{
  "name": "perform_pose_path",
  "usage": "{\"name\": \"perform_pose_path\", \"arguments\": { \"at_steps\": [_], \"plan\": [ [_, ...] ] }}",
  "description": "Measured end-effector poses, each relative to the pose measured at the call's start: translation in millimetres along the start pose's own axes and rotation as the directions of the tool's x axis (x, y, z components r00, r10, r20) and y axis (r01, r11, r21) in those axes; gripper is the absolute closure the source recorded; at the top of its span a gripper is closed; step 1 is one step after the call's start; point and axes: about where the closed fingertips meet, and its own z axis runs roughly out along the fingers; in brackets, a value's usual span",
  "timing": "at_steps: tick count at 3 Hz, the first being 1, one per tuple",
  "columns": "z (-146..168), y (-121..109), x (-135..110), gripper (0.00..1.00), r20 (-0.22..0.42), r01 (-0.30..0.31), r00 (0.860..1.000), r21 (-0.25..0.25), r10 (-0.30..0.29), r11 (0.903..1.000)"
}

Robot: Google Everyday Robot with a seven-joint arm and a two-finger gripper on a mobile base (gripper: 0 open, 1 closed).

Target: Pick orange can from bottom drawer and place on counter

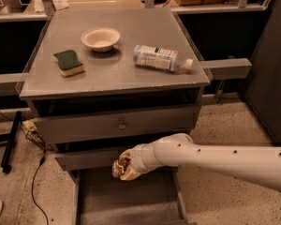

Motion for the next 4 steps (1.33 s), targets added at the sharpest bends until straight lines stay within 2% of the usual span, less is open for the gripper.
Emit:
{"name": "perform_pose_path", "arguments": {
  "at_steps": [1, 2, 3, 4],
  "plan": [
    [-31.9, 5.3, -13.9, 1.00, -0.022, 0.015, 1.000, 0.036, -0.014, 0.9993],
    [-47.3, 8.5, -22.5, 1.00, -0.031, 0.027, 0.999, 0.056, -0.025, 0.9981],
    [-46.3, 6.2, -21.9, 1.00, -0.020, 0.029, 0.999, 0.061, -0.028, 0.9977],
    [-56.4, -13.1, -14.8, 1.00, -0.012, 0.024, 1.000, 0.110, -0.023, 0.9936]
  ]
}}
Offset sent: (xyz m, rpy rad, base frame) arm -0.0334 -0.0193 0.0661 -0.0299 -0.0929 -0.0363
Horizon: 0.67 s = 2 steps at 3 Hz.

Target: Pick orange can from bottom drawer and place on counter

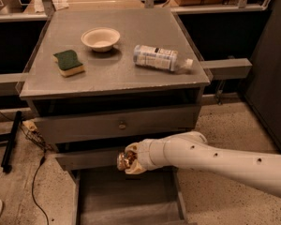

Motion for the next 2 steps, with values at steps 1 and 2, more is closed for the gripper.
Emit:
{"name": "perform_pose_path", "arguments": {
  "at_steps": [1, 2],
  "plan": [
    [-13.0, -16.0, -5.1, 1.00, -0.021, 0.016, 1.000, 0.021, -0.016, 0.9996],
    [-31.5, -33.7, -22.2, 1.00, -0.050, 0.057, 0.997, 0.041, -0.055, 0.9975]
  ]
}}
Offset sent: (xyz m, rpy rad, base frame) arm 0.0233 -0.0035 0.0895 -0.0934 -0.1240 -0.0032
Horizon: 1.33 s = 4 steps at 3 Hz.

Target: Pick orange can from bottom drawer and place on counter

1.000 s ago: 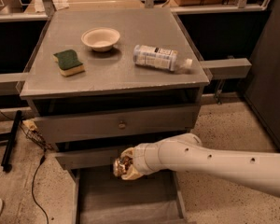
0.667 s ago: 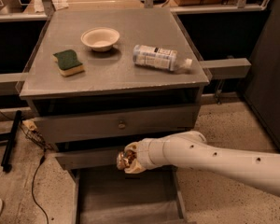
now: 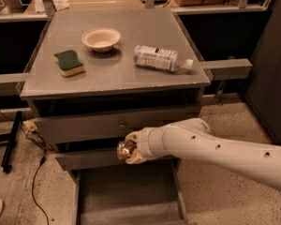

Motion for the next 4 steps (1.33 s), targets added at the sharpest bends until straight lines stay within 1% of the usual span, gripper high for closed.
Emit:
{"name": "perform_pose_path", "arguments": {
  "at_steps": [1, 2, 3, 4],
  "plan": [
    [-16.5, -15.8, -20.1, 1.00, -0.032, 0.050, 0.998, 0.003, -0.050, 0.9988],
    [-17.8, -16.3, -21.0, 1.00, -0.035, 0.053, 0.998, 0.003, -0.053, 0.9986],
    [-19.7, -16.3, -25.8, 1.00, -0.002, 0.043, 0.999, 0.002, -0.043, 0.9991],
    [-34.1, -37.4, -54.8, 1.00, 0.019, 0.107, 0.994, 0.007, -0.107, 0.9942]
  ]
}}
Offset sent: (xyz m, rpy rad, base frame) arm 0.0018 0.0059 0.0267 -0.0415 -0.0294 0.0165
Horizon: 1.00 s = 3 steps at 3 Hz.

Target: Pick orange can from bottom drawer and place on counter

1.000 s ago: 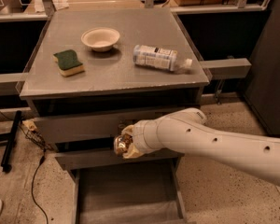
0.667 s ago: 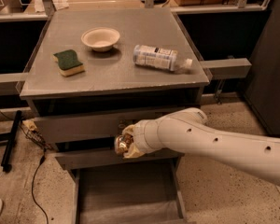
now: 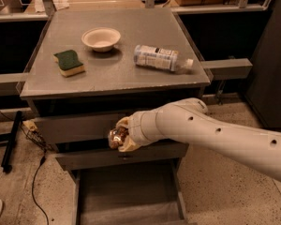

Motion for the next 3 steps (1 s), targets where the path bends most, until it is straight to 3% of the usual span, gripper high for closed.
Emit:
{"name": "perform_pose_path", "arguments": {
  "at_steps": [2, 3],
  "plan": [
    [10.8, -11.9, -6.0, 1.00, 0.014, 0.018, 1.000, -0.022, -0.017, 0.9996],
    [3.7, -35.7, -18.7, 1.00, 0.008, 0.061, 0.998, -0.035, -0.060, 0.9975]
  ]
}}
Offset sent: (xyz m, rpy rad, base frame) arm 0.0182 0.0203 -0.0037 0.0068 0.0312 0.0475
